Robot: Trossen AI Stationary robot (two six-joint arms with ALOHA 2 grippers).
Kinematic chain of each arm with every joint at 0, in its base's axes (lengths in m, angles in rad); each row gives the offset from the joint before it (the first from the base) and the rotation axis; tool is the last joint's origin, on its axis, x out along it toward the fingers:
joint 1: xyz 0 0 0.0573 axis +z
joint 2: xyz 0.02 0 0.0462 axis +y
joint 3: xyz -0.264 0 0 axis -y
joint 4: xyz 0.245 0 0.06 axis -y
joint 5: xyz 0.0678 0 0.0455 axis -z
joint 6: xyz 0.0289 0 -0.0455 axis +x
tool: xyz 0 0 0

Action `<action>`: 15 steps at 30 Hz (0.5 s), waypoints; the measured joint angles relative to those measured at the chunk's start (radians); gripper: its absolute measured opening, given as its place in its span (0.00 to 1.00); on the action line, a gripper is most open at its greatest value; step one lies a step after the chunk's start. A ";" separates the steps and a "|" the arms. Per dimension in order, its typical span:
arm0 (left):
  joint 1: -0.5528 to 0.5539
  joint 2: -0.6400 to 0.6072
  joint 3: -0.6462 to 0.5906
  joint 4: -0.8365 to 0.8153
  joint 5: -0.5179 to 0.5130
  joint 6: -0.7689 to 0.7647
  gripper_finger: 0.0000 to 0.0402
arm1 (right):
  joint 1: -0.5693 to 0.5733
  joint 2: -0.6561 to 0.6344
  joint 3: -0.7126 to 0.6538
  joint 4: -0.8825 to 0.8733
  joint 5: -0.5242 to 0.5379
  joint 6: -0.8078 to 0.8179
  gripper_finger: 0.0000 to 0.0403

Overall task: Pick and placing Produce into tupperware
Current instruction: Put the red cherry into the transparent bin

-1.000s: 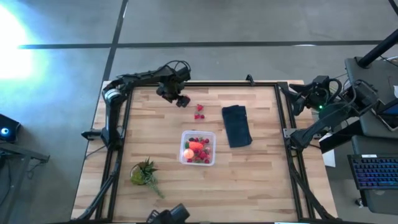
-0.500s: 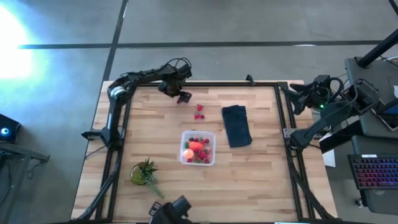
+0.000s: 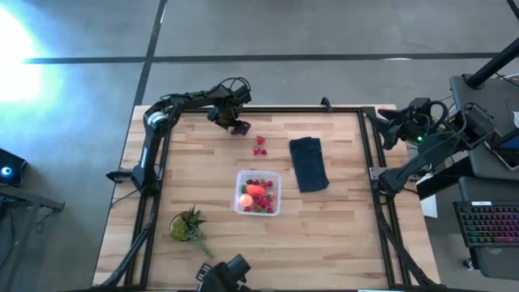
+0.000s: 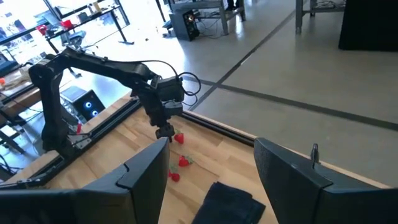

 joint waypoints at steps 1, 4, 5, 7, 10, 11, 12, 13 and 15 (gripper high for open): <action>0.000 0.000 0.000 0.000 0.000 0.001 0.50 | 0.000 0.000 0.000 0.000 0.000 0.000 0.56; 0.001 0.000 0.000 -0.001 -0.006 0.001 0.41 | 0.000 0.000 0.000 0.000 0.000 0.004 0.56; 0.001 0.000 0.000 -0.001 -0.007 0.001 0.39 | 0.000 0.000 0.000 0.000 0.000 0.004 0.56; 0.001 -0.001 -0.001 0.004 -0.007 0.013 0.34 | 0.000 0.000 0.000 0.000 0.000 0.005 0.56; 0.001 -0.002 -0.001 0.008 -0.007 0.025 0.28 | 0.000 0.000 0.000 0.000 0.000 0.007 0.56; 0.001 -0.002 -0.001 0.009 -0.006 0.026 0.26 | 0.000 0.000 0.000 0.000 0.000 0.007 0.56; 0.001 -0.002 -0.001 0.010 -0.006 0.026 0.25 | 0.000 0.000 0.000 0.000 0.000 0.007 0.56; 0.001 -0.002 -0.001 0.012 -0.006 0.026 0.24 | 0.000 0.000 0.000 0.000 0.000 0.007 0.56; 0.001 -0.002 -0.001 0.014 -0.003 0.027 0.22 | 0.000 0.000 0.000 0.000 0.000 0.007 0.56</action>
